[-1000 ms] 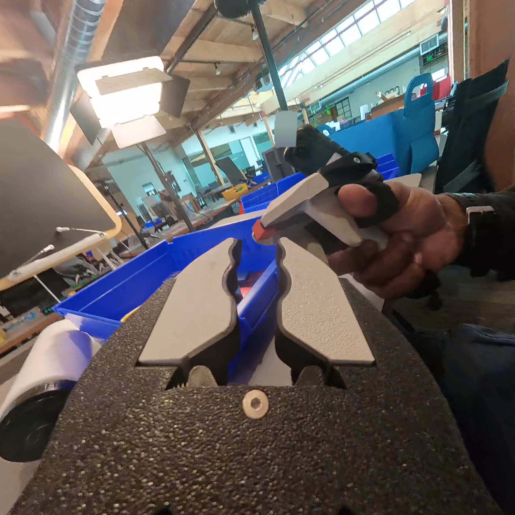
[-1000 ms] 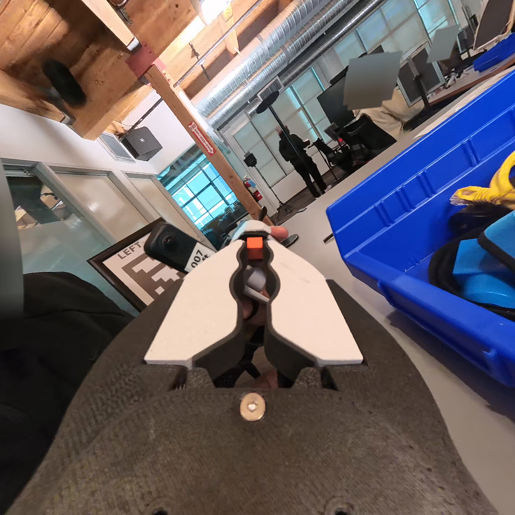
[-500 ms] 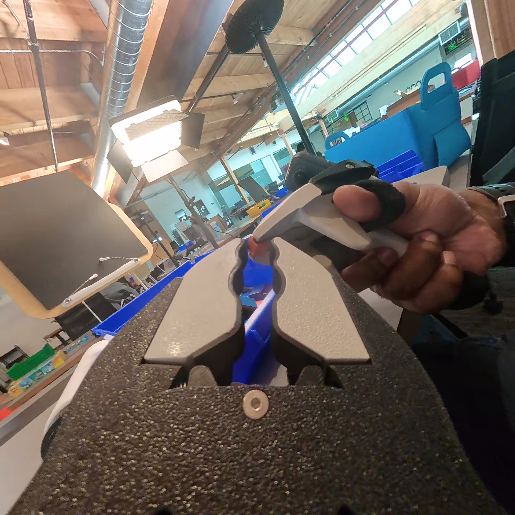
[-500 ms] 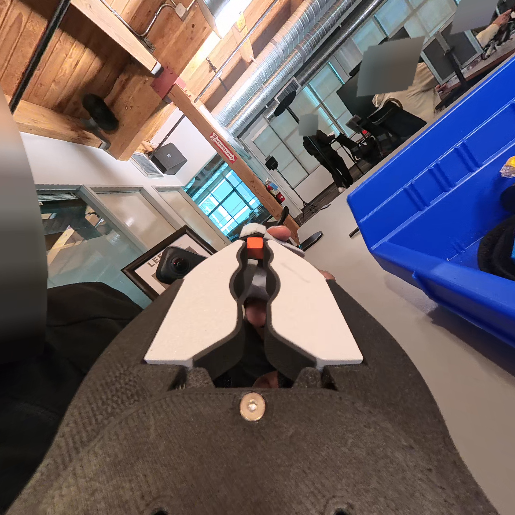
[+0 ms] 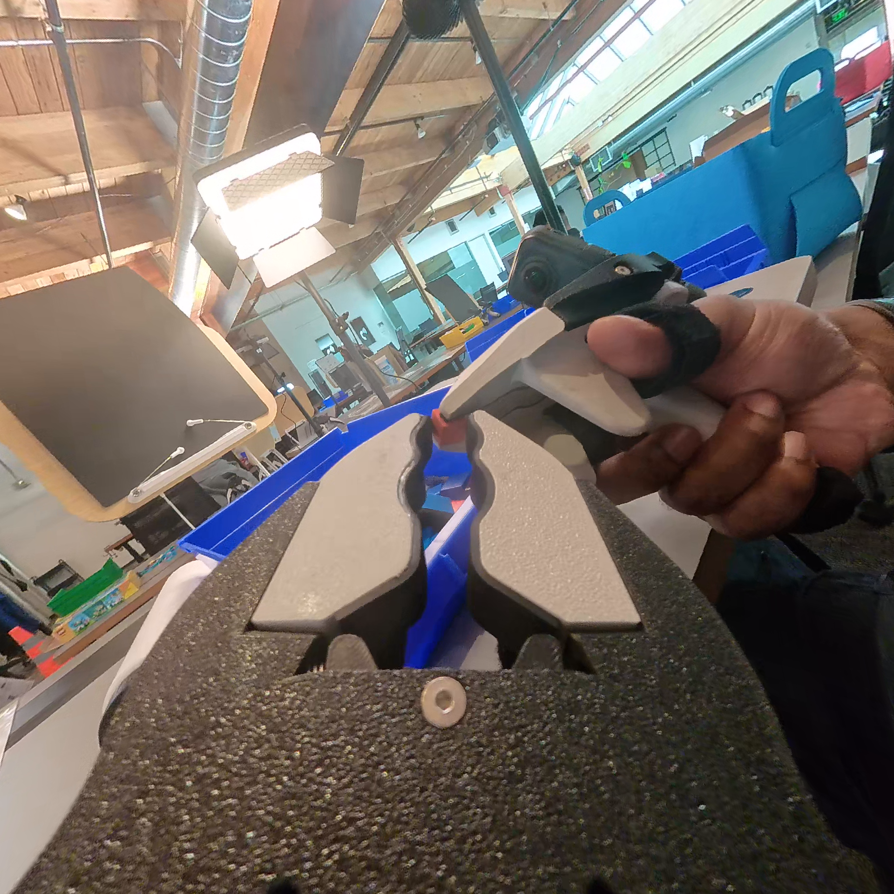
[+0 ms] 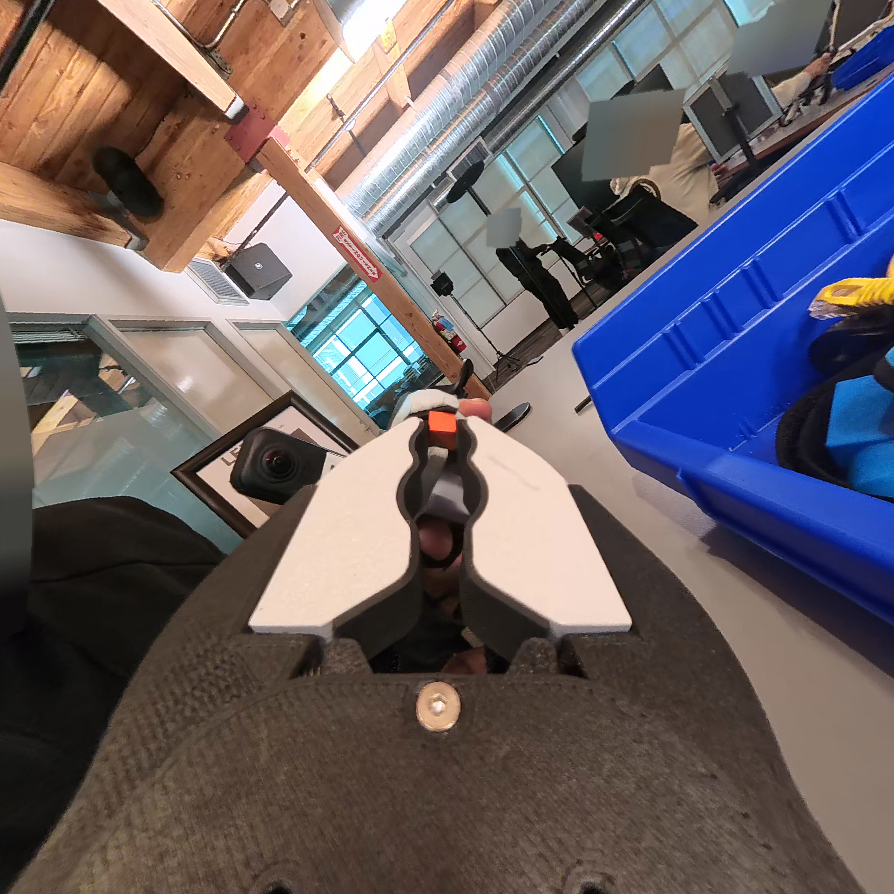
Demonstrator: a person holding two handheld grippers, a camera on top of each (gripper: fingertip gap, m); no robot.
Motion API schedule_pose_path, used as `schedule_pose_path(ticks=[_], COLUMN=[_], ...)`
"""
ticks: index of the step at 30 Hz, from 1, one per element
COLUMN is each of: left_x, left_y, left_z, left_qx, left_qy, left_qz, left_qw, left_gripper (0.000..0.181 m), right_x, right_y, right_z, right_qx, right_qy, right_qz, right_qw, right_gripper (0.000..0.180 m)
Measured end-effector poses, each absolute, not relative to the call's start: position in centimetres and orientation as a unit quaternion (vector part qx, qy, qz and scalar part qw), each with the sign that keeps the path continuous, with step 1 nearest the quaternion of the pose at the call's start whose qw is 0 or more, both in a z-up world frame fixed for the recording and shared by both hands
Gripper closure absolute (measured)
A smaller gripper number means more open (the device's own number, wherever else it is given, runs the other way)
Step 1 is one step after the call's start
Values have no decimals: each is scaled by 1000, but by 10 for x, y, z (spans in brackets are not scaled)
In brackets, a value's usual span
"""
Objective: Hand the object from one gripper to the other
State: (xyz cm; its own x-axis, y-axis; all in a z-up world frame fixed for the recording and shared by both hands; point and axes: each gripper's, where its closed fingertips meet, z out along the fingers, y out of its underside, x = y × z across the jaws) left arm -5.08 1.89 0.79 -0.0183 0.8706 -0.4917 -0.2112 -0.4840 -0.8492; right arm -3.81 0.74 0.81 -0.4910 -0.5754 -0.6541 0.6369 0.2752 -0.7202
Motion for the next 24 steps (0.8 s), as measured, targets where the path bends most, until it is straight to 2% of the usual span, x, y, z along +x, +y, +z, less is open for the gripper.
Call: schedule_pose_path(ticks=[7, 12, 19, 24], left_x=[-53, -54, -56, -59], left_y=[13, 10, 7, 7], left_z=[5, 2, -6, -8], left_qx=[-561, -571, -592, -597], left_qy=[-312, -314, -295, -272], left_qz=[648, 652, 690, 721], left_qw=[409, 388, 295, 222], left_gripper=[167, 167, 167, 167], right_x=[-45, -50, -59, -51], right_y=[4, 2, 3, 8], right_z=[3, -2, -9, -10], right_qx=[26, 0, -39, -64], right_qy=[638, 676, 746, 765], right_qz=[-612, -624, -624, -608], right_qw=[467, 392, 230, 203], right_gripper=[164, 158, 155, 154])
